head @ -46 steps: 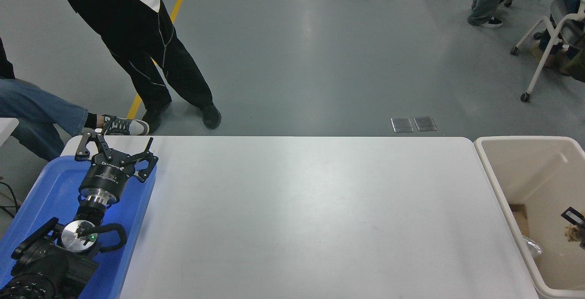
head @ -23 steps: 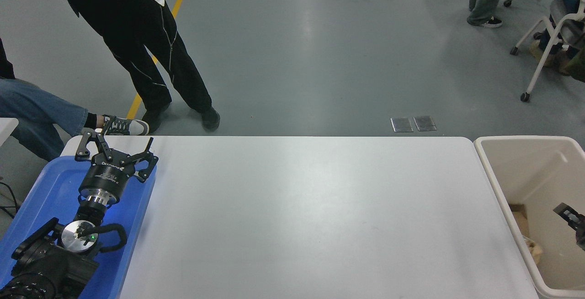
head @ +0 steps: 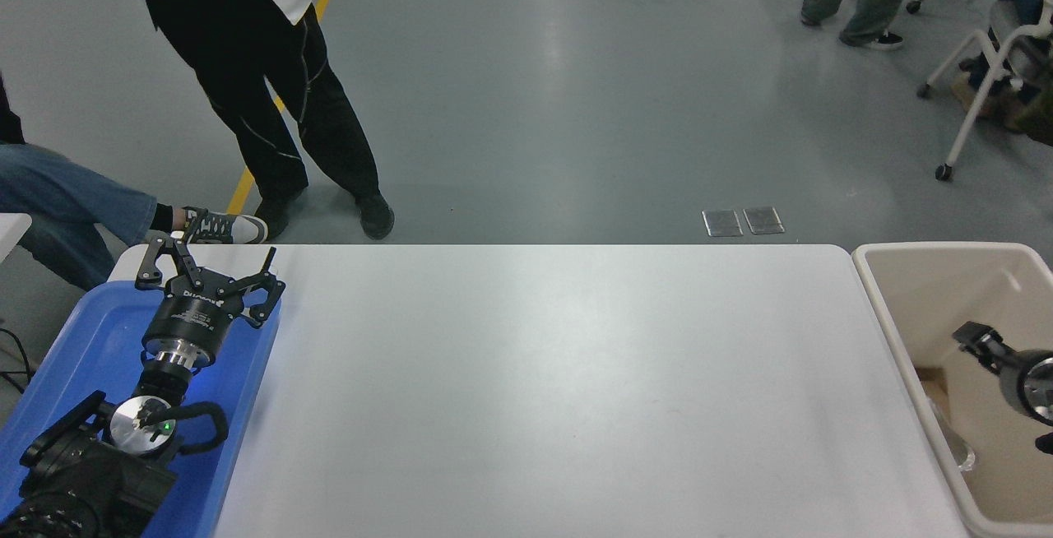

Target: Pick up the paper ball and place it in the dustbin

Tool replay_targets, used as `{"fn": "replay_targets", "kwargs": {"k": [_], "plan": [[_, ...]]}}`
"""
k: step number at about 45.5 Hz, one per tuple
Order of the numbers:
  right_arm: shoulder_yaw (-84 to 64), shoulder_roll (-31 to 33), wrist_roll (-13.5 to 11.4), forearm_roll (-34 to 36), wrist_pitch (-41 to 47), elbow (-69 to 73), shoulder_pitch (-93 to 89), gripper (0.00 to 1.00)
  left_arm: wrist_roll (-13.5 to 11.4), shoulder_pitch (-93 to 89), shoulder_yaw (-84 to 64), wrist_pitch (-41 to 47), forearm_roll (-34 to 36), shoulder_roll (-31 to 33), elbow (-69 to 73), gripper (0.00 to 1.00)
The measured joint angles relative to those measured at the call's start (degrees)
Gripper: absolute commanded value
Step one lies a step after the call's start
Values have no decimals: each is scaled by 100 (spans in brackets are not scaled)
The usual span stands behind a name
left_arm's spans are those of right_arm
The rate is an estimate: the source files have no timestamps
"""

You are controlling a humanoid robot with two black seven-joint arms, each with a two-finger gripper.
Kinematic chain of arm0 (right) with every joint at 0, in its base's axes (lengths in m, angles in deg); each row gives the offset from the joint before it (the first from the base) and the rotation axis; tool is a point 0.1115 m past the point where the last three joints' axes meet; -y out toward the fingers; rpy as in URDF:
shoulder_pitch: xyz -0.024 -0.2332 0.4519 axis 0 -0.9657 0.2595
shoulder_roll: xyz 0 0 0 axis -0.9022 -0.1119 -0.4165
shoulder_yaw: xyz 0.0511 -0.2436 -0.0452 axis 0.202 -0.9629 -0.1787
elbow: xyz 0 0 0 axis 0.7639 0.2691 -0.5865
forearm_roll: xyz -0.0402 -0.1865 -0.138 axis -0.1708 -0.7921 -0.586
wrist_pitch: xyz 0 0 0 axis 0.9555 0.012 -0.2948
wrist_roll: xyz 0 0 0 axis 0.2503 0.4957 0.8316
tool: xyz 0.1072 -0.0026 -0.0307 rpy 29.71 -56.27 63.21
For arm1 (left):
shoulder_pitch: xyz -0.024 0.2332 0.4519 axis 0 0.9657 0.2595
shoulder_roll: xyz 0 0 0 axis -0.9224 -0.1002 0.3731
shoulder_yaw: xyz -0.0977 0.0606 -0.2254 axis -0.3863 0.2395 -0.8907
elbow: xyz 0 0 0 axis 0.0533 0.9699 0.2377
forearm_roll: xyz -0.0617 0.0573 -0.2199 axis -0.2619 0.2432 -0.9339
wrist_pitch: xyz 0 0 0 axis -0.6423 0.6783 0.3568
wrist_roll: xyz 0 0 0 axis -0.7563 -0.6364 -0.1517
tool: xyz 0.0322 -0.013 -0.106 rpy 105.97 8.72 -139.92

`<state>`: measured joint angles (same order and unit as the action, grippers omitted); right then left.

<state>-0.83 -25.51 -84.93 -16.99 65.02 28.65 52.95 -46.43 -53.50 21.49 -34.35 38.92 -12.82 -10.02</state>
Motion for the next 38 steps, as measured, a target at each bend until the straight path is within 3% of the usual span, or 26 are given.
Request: {"fn": "replay_targets", "kwargs": {"k": [17, 38], "plan": [[-1070, -541, -1, -332, 1721, 2871, 3689, 100, 0, 1, 0, 0, 0, -1, 1, 99], [-1169, -1251, 0, -366, 4039, 3677, 6362, 100, -1, 1, -1, 0, 0, -1, 0, 99]]}}
